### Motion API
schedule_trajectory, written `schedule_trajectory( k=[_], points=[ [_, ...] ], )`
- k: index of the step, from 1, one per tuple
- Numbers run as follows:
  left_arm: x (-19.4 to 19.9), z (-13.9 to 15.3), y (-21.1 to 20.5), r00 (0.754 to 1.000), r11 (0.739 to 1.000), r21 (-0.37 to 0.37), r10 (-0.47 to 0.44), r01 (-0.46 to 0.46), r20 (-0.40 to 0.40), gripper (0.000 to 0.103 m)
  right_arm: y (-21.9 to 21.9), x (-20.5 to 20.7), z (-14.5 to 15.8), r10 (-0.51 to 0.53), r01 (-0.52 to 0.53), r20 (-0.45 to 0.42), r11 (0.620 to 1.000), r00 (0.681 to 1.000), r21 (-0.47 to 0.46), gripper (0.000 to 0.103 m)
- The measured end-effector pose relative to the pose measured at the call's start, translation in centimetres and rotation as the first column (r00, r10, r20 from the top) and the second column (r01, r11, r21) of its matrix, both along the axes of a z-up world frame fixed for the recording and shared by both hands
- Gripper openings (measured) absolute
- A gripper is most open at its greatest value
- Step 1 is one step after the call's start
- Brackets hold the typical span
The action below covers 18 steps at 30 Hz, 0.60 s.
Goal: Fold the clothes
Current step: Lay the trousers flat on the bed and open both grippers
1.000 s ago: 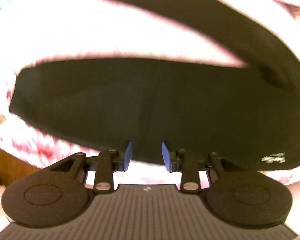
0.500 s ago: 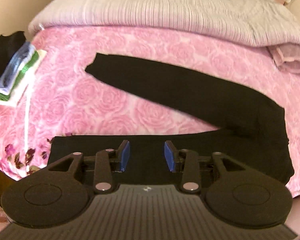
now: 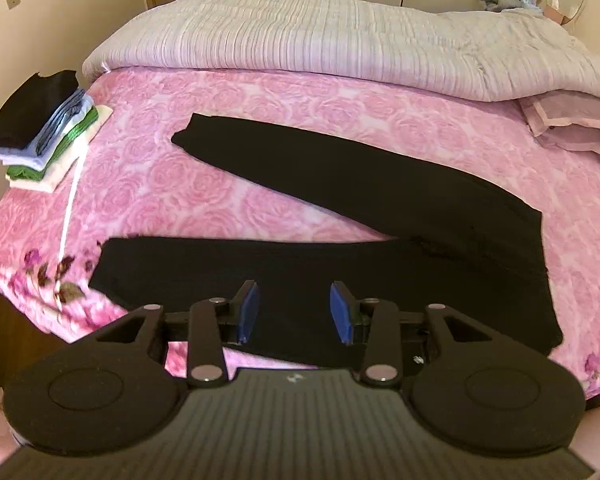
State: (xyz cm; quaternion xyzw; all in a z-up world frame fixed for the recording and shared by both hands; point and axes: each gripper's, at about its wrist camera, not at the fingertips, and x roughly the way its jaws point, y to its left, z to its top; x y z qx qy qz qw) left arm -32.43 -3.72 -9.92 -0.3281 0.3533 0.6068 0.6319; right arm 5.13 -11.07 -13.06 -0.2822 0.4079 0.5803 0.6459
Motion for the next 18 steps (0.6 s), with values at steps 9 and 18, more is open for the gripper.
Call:
schedule_trajectory(
  k=[9, 18],
  points=[
    [2.6, -0.3, -7.5, 0.999, 0.999, -0.023, 0.037, -0.037, -0.022, 0.040, -4.3, 1.3, -0.6, 0.119, -0.119, 0.013, 0.992, 0.993, -0.034, 0.050],
    [2.8, 0.5, -11.3, 0.998, 0.998, -0.021, 0.057, -0.057, -0.025, 0.040, -6.8, 0.3, -0.5, 0.176, -0.173, 0.049, 0.983, 0.983, -0.065, 0.050]
  ],
)
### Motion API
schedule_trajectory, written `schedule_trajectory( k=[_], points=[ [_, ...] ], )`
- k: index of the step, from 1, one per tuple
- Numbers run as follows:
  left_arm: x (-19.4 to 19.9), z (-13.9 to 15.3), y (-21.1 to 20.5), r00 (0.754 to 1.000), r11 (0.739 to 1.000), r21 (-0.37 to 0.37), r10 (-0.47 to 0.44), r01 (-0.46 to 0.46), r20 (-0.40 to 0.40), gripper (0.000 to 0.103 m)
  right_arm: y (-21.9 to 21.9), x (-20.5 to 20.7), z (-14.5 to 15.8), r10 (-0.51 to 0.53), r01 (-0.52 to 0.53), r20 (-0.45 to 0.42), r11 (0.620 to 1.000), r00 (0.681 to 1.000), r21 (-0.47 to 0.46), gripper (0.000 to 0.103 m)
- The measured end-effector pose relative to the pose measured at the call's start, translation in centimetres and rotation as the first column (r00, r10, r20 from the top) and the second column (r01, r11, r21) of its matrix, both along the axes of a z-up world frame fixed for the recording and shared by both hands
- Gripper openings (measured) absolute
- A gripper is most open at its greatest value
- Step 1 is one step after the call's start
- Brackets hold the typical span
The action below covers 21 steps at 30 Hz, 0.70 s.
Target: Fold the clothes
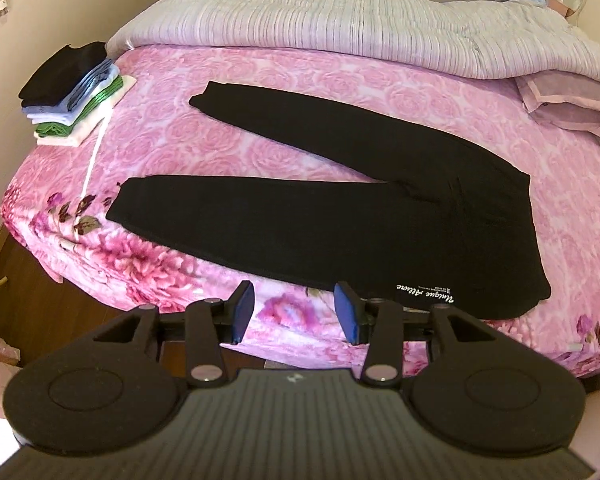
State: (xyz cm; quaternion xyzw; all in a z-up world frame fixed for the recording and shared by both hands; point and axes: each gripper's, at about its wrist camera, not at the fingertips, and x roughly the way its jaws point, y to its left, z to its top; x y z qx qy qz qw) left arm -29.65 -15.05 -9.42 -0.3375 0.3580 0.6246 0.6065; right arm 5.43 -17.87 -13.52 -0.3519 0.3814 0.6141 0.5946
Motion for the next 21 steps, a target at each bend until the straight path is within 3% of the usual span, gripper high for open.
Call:
schedule_trajectory(
  k=[21],
  points=[
    [-0.6, 1.2, -3.0, 1.000, 1.000, 0.018, -0.008, 0.008, -0.003, 0.044, -2.5, -4.5, 1.2, 0.095, -0.095, 0.010, 0.995, 0.995, -0.020, 0.051]
  ],
)
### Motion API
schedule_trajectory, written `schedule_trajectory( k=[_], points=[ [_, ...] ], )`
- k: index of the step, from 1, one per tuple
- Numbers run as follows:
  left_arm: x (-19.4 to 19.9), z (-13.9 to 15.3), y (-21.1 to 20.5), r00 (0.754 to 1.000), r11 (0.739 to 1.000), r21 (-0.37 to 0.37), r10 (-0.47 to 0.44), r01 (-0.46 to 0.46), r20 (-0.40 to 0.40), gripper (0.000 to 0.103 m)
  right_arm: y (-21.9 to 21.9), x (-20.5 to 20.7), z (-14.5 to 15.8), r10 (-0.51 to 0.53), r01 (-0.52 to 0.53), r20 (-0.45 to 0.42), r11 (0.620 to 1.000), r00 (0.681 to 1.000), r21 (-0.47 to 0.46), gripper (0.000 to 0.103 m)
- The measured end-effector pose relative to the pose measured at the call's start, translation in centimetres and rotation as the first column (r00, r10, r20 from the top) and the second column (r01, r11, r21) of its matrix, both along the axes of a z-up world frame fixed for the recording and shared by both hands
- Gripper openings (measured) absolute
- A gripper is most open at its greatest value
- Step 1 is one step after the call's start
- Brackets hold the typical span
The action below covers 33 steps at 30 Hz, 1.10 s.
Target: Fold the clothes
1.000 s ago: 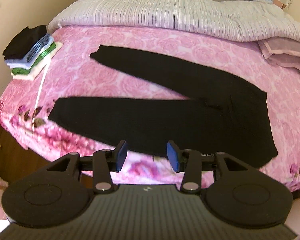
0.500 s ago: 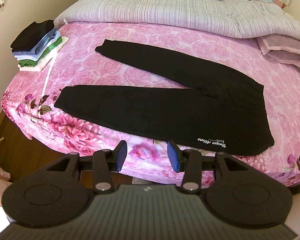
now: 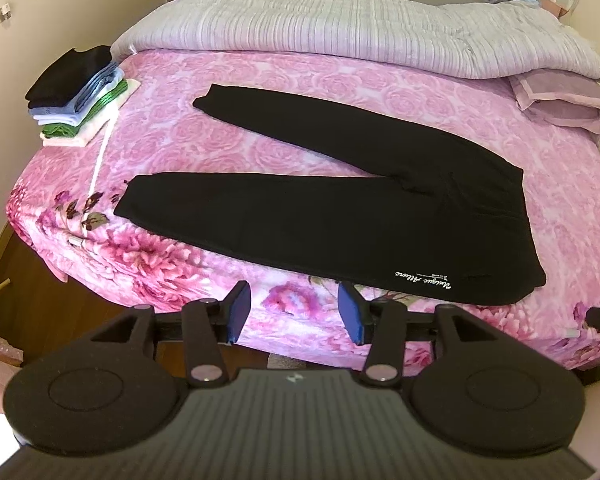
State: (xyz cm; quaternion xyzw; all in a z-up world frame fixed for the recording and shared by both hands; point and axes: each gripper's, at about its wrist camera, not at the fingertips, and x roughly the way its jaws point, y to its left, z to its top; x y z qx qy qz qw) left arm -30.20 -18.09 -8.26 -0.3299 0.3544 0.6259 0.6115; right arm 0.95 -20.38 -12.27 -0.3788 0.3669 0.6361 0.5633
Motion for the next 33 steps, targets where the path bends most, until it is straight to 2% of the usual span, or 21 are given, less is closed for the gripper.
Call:
schedule_trajectory(
  k=[16, 33],
  points=[
    [-3.4, 0.0, -1.7, 0.998, 0.998, 0.006, 0.067, -0.067, 0.009, 0.044, -1.0, -3.8, 0.2, 0.080, -0.080, 0.022, 0.997, 0.997, 0.010, 0.051],
    [-5.0, 0.1, -2.9, 0.996, 0.996, 0.016, 0.091, -0.091, 0.009, 0.044, -1.4, -4.7, 0.0, 0.083, -0.083, 0.005, 0.997, 0.997, -0.002, 0.051]
  ],
)
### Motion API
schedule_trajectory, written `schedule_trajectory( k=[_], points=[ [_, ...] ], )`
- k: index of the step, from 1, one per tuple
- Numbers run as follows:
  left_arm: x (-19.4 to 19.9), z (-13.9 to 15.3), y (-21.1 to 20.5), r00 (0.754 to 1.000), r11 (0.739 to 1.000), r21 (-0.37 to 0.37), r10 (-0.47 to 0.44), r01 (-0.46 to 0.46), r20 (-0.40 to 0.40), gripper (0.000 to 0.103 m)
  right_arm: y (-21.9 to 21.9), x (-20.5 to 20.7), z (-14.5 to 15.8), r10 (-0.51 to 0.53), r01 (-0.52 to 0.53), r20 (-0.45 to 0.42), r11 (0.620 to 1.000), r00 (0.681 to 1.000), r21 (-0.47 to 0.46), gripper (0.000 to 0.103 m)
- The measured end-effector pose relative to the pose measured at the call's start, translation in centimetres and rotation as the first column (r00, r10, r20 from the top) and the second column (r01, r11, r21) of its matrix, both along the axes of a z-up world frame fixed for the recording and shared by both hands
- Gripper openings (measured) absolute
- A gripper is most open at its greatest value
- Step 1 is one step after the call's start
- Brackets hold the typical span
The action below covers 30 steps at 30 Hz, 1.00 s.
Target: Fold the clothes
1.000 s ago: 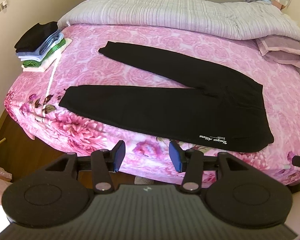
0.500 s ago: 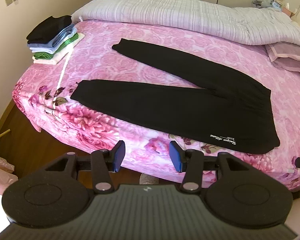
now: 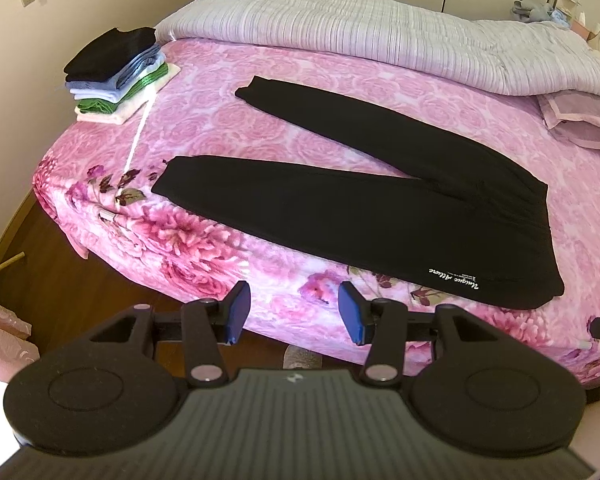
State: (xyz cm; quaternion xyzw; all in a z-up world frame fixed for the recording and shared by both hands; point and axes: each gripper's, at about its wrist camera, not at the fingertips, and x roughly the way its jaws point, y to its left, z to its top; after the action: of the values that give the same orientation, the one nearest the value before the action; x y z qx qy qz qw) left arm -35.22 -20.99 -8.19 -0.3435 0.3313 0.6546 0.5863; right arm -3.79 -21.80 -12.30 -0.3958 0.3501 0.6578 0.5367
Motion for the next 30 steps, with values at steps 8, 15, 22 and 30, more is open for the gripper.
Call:
schedule_trajectory(
  k=[8, 15, 22, 30],
  points=[
    [0.6, 0.1, 0.2, 1.000, 1.000, 0.001, -0.011, 0.011, 0.002, 0.044, 0.1, 0.4, 0.1, -0.011, 0.011, -0.003, 1.000, 1.000, 0.001, 0.051],
    [1.6, 0.1, 0.9, 1.000, 1.000, 0.009, -0.026, 0.026, -0.002, 0.044, 0.4, 1.1, 0.1, -0.034, 0.034, -0.012, 0.999, 0.999, 0.004, 0.051],
    [2.5, -0.2, 3.6, 0.997, 0.997, 0.024, -0.077, 0.077, 0.008, 0.044, 1.8, 2.7, 0.5, -0.101, 0.102, -0.036, 0.994, 0.994, 0.032, 0.051],
    [2.5, -0.5, 10.9, 0.986, 0.985, 0.073, -0.161, 0.157, 0.049, 0.047, 6.7, 5.4, 0.8, -0.254, 0.259, -0.074, 0.965, 0.964, 0.052, 0.051]
  ],
)
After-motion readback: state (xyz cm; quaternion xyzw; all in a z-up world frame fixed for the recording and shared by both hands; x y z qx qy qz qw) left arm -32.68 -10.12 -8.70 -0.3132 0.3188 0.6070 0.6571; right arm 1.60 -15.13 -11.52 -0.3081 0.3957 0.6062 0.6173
